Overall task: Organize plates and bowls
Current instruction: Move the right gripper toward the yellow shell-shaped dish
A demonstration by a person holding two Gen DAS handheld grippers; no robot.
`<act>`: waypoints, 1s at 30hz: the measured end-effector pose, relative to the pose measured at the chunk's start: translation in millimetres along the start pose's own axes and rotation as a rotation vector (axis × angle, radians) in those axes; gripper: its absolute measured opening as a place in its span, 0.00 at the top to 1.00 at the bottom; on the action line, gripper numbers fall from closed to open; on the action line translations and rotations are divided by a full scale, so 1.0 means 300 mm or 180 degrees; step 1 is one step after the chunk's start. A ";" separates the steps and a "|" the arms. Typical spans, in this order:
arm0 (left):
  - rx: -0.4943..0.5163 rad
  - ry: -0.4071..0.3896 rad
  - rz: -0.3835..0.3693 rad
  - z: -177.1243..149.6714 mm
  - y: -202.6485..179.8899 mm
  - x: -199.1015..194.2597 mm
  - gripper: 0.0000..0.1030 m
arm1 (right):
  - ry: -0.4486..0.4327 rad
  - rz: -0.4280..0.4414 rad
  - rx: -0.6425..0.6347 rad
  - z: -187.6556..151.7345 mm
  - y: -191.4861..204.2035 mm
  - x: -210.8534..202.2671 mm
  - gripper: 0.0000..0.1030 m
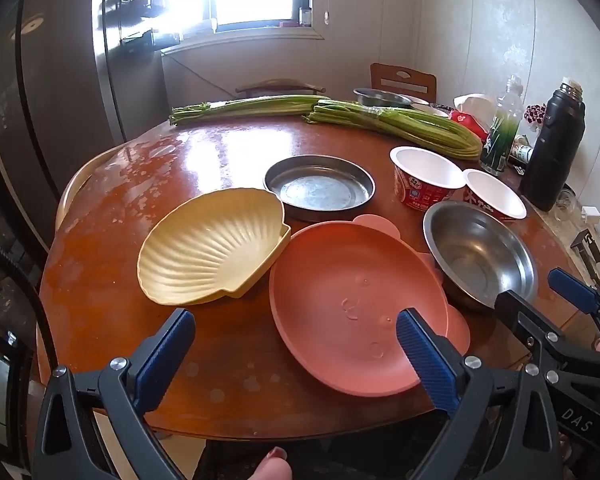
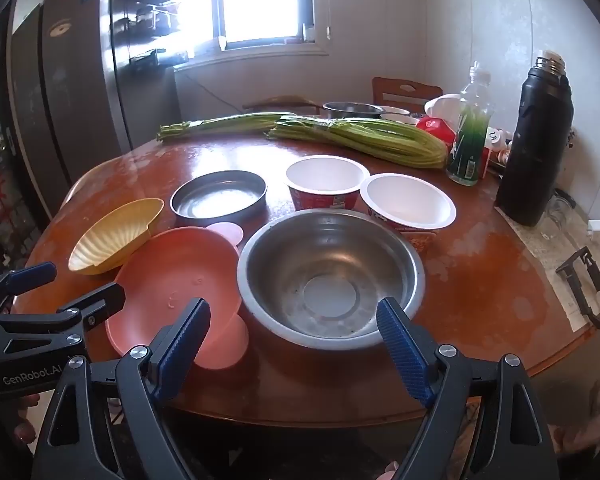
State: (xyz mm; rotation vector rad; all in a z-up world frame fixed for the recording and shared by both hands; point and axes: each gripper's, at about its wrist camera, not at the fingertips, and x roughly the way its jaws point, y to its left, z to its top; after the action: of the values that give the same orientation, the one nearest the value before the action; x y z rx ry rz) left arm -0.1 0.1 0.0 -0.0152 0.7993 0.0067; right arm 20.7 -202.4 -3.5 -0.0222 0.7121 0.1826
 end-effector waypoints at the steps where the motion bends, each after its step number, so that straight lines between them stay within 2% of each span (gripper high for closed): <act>1: -0.0003 0.0004 -0.0004 0.000 0.000 0.000 0.02 | -0.0003 0.0001 0.0006 0.000 -0.002 -0.001 0.16; 14: -0.0005 -0.0004 -0.0020 0.003 -0.013 -0.002 0.02 | 0.0019 0.0005 0.0004 0.002 0.000 0.003 0.16; 30: -0.0056 -0.0024 -0.0044 0.015 0.029 0.000 0.02 | 0.0060 0.0049 -0.0045 0.021 0.025 0.020 0.16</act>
State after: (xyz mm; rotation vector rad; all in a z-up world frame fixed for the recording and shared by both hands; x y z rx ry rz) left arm 3.0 8.8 3.1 -0.0374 0.7916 0.0007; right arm 27.9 -193.5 -2.2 -0.0322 0.7299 0.2023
